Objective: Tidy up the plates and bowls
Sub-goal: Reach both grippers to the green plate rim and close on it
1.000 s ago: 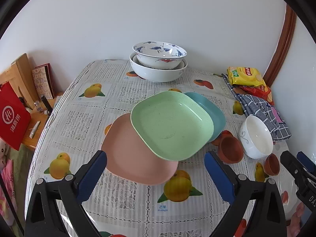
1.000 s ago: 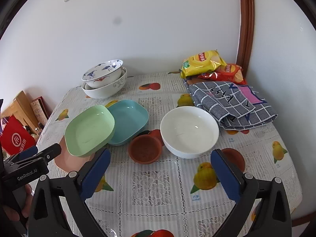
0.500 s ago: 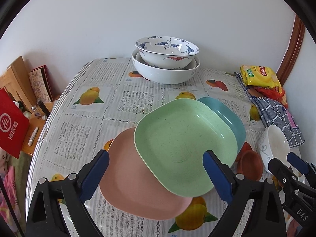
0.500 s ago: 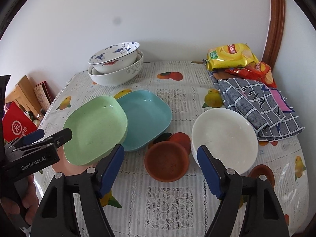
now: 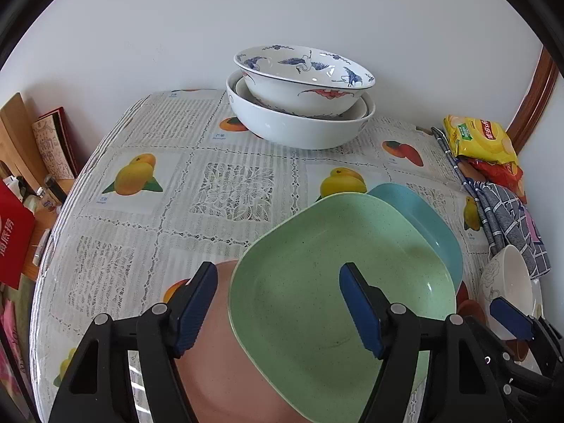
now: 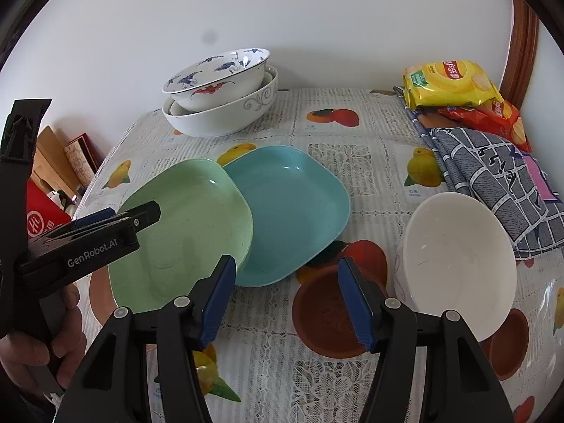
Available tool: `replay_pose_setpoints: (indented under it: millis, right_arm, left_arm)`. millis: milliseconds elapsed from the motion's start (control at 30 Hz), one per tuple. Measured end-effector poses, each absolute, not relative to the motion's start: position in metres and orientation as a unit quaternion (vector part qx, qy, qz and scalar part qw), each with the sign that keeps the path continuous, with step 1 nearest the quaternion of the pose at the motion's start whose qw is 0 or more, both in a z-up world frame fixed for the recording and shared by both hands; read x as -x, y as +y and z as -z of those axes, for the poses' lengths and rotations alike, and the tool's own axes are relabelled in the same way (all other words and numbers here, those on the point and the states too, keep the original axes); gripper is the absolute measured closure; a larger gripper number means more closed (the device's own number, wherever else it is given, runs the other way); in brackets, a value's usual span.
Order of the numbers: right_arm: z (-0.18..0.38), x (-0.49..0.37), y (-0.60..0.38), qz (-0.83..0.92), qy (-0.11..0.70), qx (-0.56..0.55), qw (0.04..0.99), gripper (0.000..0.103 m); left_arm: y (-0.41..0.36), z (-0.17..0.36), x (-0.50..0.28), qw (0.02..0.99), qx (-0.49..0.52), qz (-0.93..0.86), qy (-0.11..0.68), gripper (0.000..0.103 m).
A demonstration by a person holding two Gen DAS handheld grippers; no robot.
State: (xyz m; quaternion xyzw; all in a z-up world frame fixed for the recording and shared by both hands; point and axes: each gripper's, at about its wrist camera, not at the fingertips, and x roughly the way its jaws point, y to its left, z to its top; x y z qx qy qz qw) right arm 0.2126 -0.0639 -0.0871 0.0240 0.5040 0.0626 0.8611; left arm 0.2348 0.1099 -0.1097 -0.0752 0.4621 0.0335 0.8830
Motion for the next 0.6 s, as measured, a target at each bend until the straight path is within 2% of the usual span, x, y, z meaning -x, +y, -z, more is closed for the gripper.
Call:
replay_pose_setpoints:
  millis: [133, 200, 333, 400, 600]
  right_arm:
    - [0.091, -0.219, -0.059, -0.068, 0.508, -0.025, 0.858, 0.042]
    - [0.095, -0.223, -0.057, -0.068, 0.511, -0.025, 0.856, 0.043]
    - [0.104, -0.230, -0.053, -0.068, 0.523, -0.027, 0.849, 0.049]
    - [0.106, -0.231, -0.051, -0.069, 0.523, -0.029, 0.849, 0.049]
    - [0.111, -0.237, -0.041, -0.073, 0.525, -0.018, 0.848, 0.060]
  left_arm:
    - [0.112, 0.116, -0.243, 0.881, 0.079, -0.030, 0.465, 0.037]
    - [0.115, 0.119, -0.245, 0.880, 0.085, -0.028, 0.467, 0.040]
    - [0.118, 0.124, -0.248, 0.877, 0.096, -0.022, 0.470, 0.042]
    - [0.119, 0.126, -0.250, 0.876, 0.098, -0.022, 0.472, 0.046]
    - [0.123, 0.127, -0.251, 0.877, 0.104, -0.020, 0.468, 0.054]
